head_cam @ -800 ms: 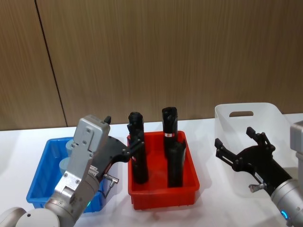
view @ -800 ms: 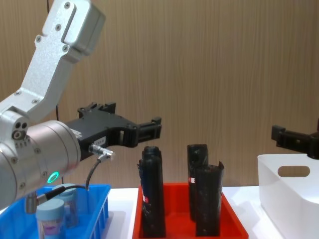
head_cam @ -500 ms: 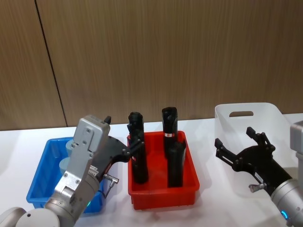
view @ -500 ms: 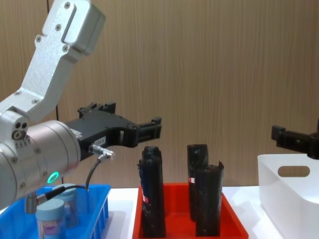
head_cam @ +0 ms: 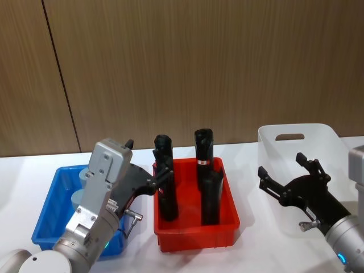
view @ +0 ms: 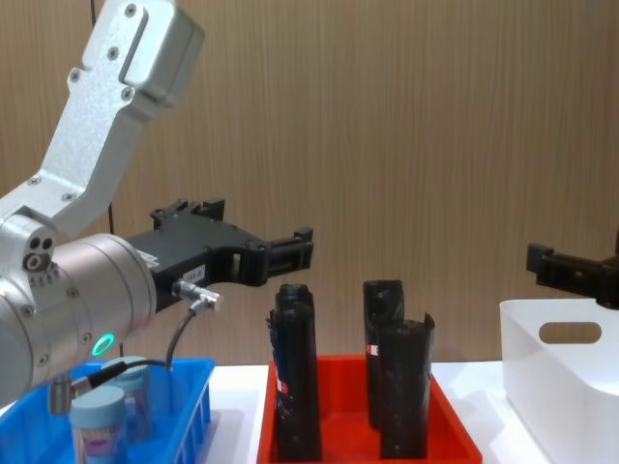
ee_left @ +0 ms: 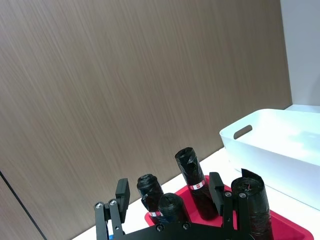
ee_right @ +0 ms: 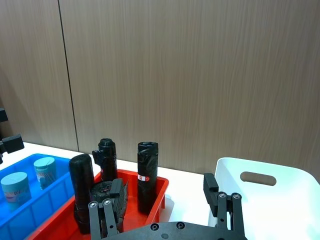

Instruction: Pick the cotton swabs from the blue box and place them into the white box.

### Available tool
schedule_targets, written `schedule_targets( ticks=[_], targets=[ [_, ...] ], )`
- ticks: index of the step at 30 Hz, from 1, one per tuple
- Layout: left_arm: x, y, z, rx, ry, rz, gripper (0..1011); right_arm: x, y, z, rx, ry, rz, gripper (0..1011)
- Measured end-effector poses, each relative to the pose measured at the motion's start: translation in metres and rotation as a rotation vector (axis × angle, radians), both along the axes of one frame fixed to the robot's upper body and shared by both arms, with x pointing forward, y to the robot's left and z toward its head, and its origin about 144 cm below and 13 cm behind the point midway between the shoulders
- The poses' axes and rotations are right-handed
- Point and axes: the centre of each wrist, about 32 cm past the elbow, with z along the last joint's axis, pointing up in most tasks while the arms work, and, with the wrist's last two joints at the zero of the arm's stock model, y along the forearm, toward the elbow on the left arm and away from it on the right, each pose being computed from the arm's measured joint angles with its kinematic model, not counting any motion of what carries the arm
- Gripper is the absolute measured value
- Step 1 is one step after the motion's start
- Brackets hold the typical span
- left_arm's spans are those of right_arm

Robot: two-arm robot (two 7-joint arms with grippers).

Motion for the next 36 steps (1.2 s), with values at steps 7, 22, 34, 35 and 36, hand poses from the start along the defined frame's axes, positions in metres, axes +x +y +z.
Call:
schedule_targets(
  ticks=[7, 22, 34, 35, 36],
  targets=[
    [0.0, 0.001, 0.0, 0.002, 0.004, 0.001, 1004, 0.0, 0.0, 0.0, 0.0, 0.0, 0.0, 1002],
    [-0.004, 0.017, 0.002, 0.005, 0.068, 0.08, 1004, 0.0, 0.0, 0.0, 0.0, 0.0, 0.0, 1001],
    [-0.011, 0.036, 0.002, -0.052, 0.173, 0.189, 1004, 0.0, 0.0, 0.0, 0.0, 0.0, 0.0, 1002],
    [-0.011, 0.038, 0.002, -0.055, 0.179, 0.195, 1004, 0.0, 0.0, 0.0, 0.0, 0.0, 0.0, 1001],
    [-0.011, 0.04, 0.002, -0.062, 0.193, 0.205, 1004, 0.0, 0.0, 0.0, 0.0, 0.0, 0.0, 1001]
  ],
)
